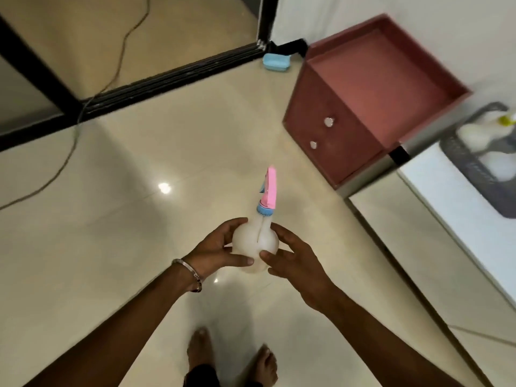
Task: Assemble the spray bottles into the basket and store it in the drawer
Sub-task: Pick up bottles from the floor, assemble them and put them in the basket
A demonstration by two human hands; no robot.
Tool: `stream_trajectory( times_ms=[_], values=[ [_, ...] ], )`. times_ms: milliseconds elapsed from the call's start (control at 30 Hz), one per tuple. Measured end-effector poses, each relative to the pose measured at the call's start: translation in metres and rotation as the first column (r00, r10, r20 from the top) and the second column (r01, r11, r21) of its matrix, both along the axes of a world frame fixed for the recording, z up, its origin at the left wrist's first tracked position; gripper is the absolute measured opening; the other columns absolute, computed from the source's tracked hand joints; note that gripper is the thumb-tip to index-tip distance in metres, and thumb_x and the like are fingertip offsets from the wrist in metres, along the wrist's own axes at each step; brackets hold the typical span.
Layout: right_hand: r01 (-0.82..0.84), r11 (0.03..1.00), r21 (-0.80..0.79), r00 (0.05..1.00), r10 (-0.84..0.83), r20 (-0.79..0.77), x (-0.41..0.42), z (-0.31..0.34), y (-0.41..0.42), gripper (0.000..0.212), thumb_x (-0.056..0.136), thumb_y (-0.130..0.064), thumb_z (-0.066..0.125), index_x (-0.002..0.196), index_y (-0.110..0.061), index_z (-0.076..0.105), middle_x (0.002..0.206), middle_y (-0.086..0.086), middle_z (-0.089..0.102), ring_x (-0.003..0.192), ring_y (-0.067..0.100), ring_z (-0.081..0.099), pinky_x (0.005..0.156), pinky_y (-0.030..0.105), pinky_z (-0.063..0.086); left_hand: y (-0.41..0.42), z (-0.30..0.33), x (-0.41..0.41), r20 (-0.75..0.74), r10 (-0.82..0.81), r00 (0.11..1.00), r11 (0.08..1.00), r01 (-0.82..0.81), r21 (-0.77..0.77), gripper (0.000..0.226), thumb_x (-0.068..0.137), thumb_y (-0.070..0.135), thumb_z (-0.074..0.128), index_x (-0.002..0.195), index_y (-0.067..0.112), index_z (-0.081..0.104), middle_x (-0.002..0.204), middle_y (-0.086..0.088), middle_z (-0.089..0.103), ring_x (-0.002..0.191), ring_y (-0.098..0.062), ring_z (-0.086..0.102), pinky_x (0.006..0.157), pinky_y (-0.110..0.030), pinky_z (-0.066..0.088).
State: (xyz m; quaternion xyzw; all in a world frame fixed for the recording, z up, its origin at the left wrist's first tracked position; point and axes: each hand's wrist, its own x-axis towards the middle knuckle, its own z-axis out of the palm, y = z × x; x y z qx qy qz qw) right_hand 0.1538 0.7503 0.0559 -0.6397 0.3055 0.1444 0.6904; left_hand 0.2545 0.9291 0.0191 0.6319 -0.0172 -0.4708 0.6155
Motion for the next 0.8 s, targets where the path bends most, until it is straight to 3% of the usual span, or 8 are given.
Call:
stream_trajectory(
  times_ms=[100,200,367,667,800],
  values=[
    [0.081,0.996,-0.034,0.995,-0.079,0.065,-0.001,0.011,-0.057,0.059,0.08,-0.025,0.081,0.132,-0.041,0.056,0.132,-0.013,0.061,0.113,0.018,0.066,0.088,0.046,0.059,-0.068,0.017,0.015,0.026,-0.067,0.997,0.997,0.068,-0.039,0.08,0.066,-0.004,0.082,0.133,0.027,0.05,0.134,0.004,0.057,0.124,-0.017,0.055,0.099,-0.039,0.051],
    [0.139,0.988,-0.067,0.984,-0.13,0.123,0.002,0.025,-0.115,0.06,0.08,-0.03,0.082,0.132,-0.044,0.055,0.133,-0.017,0.06,0.115,0.015,0.065,0.087,0.038,0.06,-0.135,0.036,0.033,0.065,-0.133,0.989,0.989,0.136,-0.054,0.078,0.066,0.0,0.083,0.133,0.025,0.052,0.135,0.002,0.057,0.126,-0.015,0.053,0.1,-0.039,0.051],
    [0.271,0.948,-0.168,0.955,-0.242,0.174,0.015,0.051,-0.206,0.057,0.078,-0.036,0.082,0.125,-0.055,0.055,0.13,-0.028,0.058,0.119,0.008,0.061,0.098,0.04,0.056,-0.248,0.066,0.074,0.15,-0.286,0.947,0.955,0.294,-0.036,0.08,0.065,0.004,0.085,0.134,0.026,0.051,0.134,-0.002,0.056,0.123,-0.015,0.055,0.099,-0.041,0.052],
    [0.525,0.825,-0.21,0.842,-0.467,0.271,0.006,0.111,-0.352,0.06,0.08,-0.034,0.08,0.132,-0.049,0.054,0.135,-0.022,0.058,0.118,0.012,0.062,0.094,0.046,0.057,-0.443,0.123,0.099,0.297,-0.503,0.811,0.835,0.545,-0.073,0.083,0.057,0.02,0.089,0.131,0.033,0.054,0.127,0.01,0.062,0.114,-0.005,0.061,0.09,-0.026,0.055],
    [0.622,0.747,-0.237,0.776,-0.546,0.316,-0.007,0.141,-0.422,0.061,0.078,-0.034,0.082,0.131,-0.049,0.055,0.136,-0.017,0.06,0.119,0.011,0.062,0.095,0.05,0.055,-0.53,0.159,0.09,0.327,-0.55,0.768,0.783,0.611,-0.117,0.08,0.063,0.012,0.085,0.133,0.028,0.051,0.127,0.007,0.062,0.114,-0.006,0.061,0.088,-0.026,0.055]
  ],
)
